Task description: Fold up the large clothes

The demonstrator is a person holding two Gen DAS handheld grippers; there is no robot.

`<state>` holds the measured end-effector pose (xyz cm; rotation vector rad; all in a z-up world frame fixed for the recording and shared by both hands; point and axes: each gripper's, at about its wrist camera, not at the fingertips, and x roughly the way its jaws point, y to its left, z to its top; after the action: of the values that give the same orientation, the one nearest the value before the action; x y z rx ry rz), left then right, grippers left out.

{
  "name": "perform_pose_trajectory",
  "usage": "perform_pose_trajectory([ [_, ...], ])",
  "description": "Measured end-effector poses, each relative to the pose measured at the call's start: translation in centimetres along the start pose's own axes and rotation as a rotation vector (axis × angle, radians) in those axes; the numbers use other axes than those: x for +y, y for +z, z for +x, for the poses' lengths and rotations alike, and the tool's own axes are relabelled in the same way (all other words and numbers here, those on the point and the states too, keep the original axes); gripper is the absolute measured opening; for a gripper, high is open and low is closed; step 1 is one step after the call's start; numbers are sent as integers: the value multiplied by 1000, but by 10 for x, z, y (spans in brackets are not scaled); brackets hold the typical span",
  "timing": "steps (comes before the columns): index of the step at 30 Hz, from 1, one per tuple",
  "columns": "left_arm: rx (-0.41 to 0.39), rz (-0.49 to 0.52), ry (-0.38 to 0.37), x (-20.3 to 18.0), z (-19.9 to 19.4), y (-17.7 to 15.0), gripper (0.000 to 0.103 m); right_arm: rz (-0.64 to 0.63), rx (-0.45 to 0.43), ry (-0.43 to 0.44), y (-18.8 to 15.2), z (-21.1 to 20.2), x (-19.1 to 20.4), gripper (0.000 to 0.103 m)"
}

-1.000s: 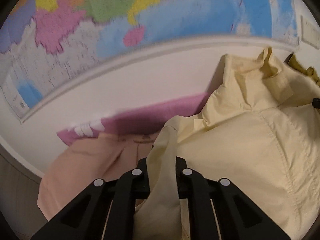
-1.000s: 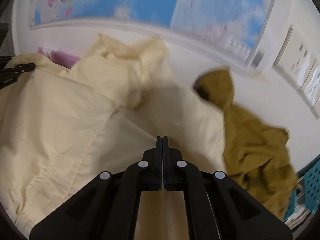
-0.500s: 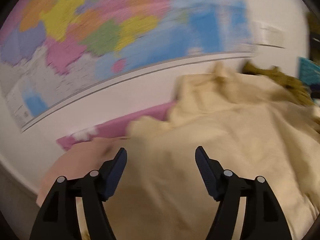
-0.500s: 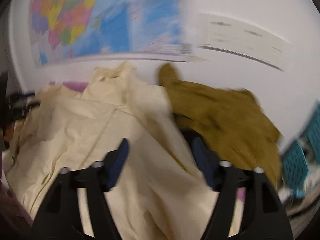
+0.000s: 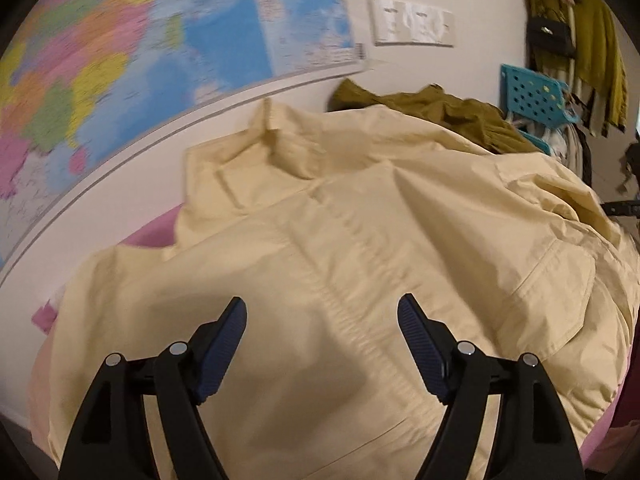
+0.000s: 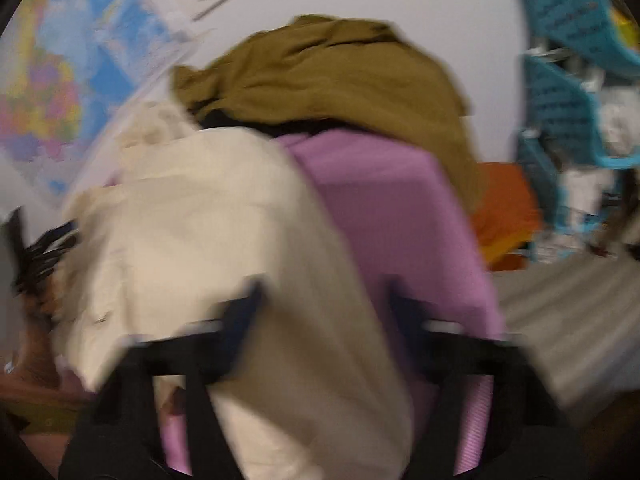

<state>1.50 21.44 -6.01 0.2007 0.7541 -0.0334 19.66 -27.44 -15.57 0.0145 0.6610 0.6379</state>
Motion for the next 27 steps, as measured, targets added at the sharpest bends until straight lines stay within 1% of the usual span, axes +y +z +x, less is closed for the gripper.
perform_pose_trajectory([
  [1, 0, 16, 0, -7, 3, 3, 75, -17, 2, 2, 3, -2, 3, 10],
  [3, 6, 32, -15, -17, 5, 7, 75, -58, -28, -12, 14, -17, 14, 6],
  [4, 5, 42, -25, -22, 5, 11, 75, -87, -74, -14, 23, -35, 23, 6],
  [6, 1, 62, -45, -31, 5, 16, 75, -143, -172, -47, 50, -78, 44, 6],
  [8, 0, 68, -84, -40, 9, 25, 75, -207, -224, -60, 72, -108, 67, 6],
  [9, 1, 67, -99, -43, 11, 29, 75, -271, -226, -76, 83, -120, 90, 6],
  [11, 0, 59, -130, -48, 16, 37, 75, -378, -197, -104, 92, -126, 125, 6],
  [12, -1, 48, -144, -50, 18, 41, 75, -441, -172, -108, 96, -124, 150, 7],
  [15, -4, 11, -209, -52, 21, 47, 75, -555, -101, -68, 93, -109, 198, 11],
  [17, -6, -12, -227, -49, 20, 48, 75, -662, -30, -42, 82, -86, 243, 18],
  [18, -10, -17, -227, -47, 19, 48, 75, -685, -11, -31, 78, -79, 253, 20],
  [19, -14, -25, -219, -45, 17, 47, 75, -725, 33, 2, 71, -65, 272, 27],
  [20, -15, -38, -212, -41, 16, 45, 75, -752, 71, 36, 66, -52, 287, 52],
  [21, -14, -49, -208, -38, 15, 43, 75, -767, 96, 39, 62, -42, 297, 67],
  [22, -14, -65, -200, -32, 14, 40, 75, -816, 120, 20, 57, -30, 312, 75],
  [23, -12, -82, -192, -28, 13, 36, 75, -849, 130, 10, 55, -24, 319, 72],
  [25, -7, -114, -180, -17, 11, 27, 75, -869, 119, 16, 55, -25, 328, 72],
  [27, -8, -137, -177, -8, 6, 17, 75, -849, 55, 42, 61, -36, 320, 72],
])
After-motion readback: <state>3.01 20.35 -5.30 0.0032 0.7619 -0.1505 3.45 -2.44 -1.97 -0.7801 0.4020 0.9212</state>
